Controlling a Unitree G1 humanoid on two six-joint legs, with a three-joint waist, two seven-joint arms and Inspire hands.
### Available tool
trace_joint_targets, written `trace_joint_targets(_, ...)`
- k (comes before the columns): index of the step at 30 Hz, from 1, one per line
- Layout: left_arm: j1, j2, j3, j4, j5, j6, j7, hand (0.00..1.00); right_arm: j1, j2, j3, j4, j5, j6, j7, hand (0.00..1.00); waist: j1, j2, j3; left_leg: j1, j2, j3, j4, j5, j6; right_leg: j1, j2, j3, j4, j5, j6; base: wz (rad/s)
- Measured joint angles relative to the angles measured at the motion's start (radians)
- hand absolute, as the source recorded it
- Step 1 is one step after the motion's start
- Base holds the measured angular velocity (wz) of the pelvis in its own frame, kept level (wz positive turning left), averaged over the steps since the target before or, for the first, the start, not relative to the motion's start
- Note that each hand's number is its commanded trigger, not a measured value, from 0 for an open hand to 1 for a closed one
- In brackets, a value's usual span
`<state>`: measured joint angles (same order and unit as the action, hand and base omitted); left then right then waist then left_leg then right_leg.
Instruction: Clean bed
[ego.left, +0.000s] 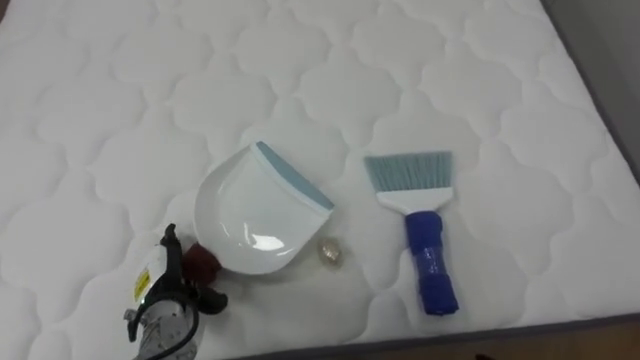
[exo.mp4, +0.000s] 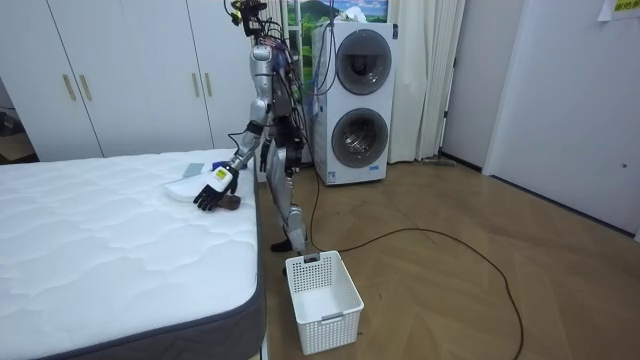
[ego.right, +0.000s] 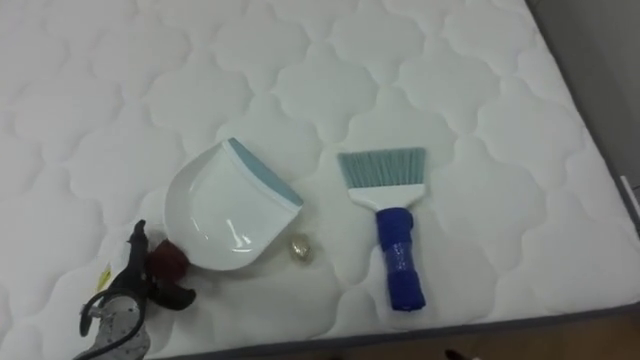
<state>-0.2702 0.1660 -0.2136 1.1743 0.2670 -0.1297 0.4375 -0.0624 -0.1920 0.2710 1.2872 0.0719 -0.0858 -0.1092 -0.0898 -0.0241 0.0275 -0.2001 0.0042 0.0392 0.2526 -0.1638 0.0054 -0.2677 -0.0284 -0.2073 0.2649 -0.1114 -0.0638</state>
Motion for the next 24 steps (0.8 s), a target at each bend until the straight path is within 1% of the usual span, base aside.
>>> trace_joint_targets(1,-0.007,0.001,-0.002,0.004,0.000,0.001,-0.008,0.00,-0.011,0.000,0.007,-0.001,0.000,0.000,0.000,0.00,0.000,0.001,0.0012,-0.001,-0.001,0.004,0.001,0.000,0.000,-0.007,-0.004,0.000,0.012,-0.004,-0.002,0.00)
trace_joint_targets(2,-0.013,0.001,-0.005,0.004,0.000,0.001,-0.014,0.00,-0.015,0.000,0.014,-0.001,0.000,0.000,0.000,0.00,-0.001,0.003,0.0040,-0.002,-0.002,0.009,0.001,0.000,0.000,-0.015,-0.007,0.001,0.025,-0.008,-0.002,-0.04)
trace_joint_targets(3,-0.017,0.001,-0.006,0.004,0.000,0.001,-0.017,0.24,-0.018,0.000,0.015,-0.003,0.000,-0.001,0.000,0.00,-0.001,0.004,0.0069,-0.002,-0.002,0.013,0.001,0.000,0.000,-0.018,-0.008,0.002,0.031,-0.011,-0.002,-0.04)
trace_joint_targets(4,-0.022,0.001,-0.006,0.004,0.000,0.001,-0.021,0.75,-0.023,0.000,0.016,-0.006,-0.001,-0.002,0.000,0.00,-0.002,0.006,0.0094,-0.005,-0.002,0.016,0.001,0.000,0.000,-0.025,-0.010,0.004,0.037,-0.013,-0.002,0.00)
trace_joint_targets(5,-0.024,0.003,-0.006,0.004,0.000,0.001,-0.028,1.00,-0.027,0.000,0.019,-0.006,-0.001,-0.003,-0.001,0.00,-0.004,0.005,0.0099,-0.010,-0.003,0.017,0.002,0.000,0.000,-0.035,-0.012,0.004,0.050,-0.017,-0.003,0.00)
trace_joint_targets(9,-0.024,0.004,-0.007,0.005,0.000,0.001,-0.038,1.00,-0.035,0.000,0.021,-0.009,0.000,-0.008,-0.001,0.00,-0.012,0.004,0.0126,-0.027,-0.004,0.022,0.012,0.000,0.000,-0.059,-0.015,0.007,0.069,-0.026,-0.006,0.03)
trace_joint_targets(11,-0.025,0.005,-0.006,0.005,0.000,0.001,-0.036,1.00,-0.034,-0.001,0.021,-0.008,0.002,-0.009,-0.002,0.00,-0.014,0.004,0.0139,-0.038,-0.002,0.041,0.018,0.000,0.000,-0.075,-0.017,0.011,0.083,-0.028,-0.009,-0.05)
trace_joint_targets(12,-0.027,0.006,-0.006,0.005,0.000,0.001,-0.033,1.00,-0.034,-0.001,0.022,-0.008,0.003,-0.009,-0.002,0.00,-0.015,0.004,0.0139,-0.040,-0.001,0.042,0.018,0.000,0.000,-0.077,-0.017,0.011,0.085,-0.029,-0.010,0.00)
trace_joint_targets(16,-0.044,0.028,-0.005,0.005,-0.002,0.002,-0.026,1.00,-0.028,-0.003,0.032,-0.002,0.012,-0.008,-0.002,0.00,-0.015,0.004,0.0137,-0.043,-0.001,0.044,0.021,0.000,0.000,-0.084,-0.017,0.013,0.096,-0.031,-0.012,0.01)
trace_joint_targets(18,-0.043,0.025,-0.006,0.006,-0.002,0.006,-0.027,1.00,-0.022,-0.003,0.034,-0.002,0.012,-0.008,-0.003,0.00,-0.016,0.004,0.0138,-0.042,-0.002,0.045,0.020,0.000,0.000,-0.084,-0.017,0.014,0.096,-0.030,-0.012,0.00)
trace_joint_targets(20,-0.043,0.014,-0.006,0.016,-0.002,0.011,-0.027,1.00,-0.017,-0.003,0.036,-0.002,0.010,-0.007,-0.002,0.00,-0.015,0.003,0.0138,-0.042,-0.002,0.046,0.018,0.000,0.000,-0.084,-0.018,0.014,0.096,-0.030,-0.012,0.00)
trace_joint_targets(24,-0.043,0.009,-0.006,0.041,-0.001,0.018,-0.028,1.00,-0.010,-0.003,0.045,-0.002,0.010,-0.003,-0.001,0.00,-0.017,-0.003,0.0140,-0.041,-0.001,0.050,0.019,0.000,0.000,-0.085,-0.018,0.016,0.096,-0.031,-0.012,-0.02)
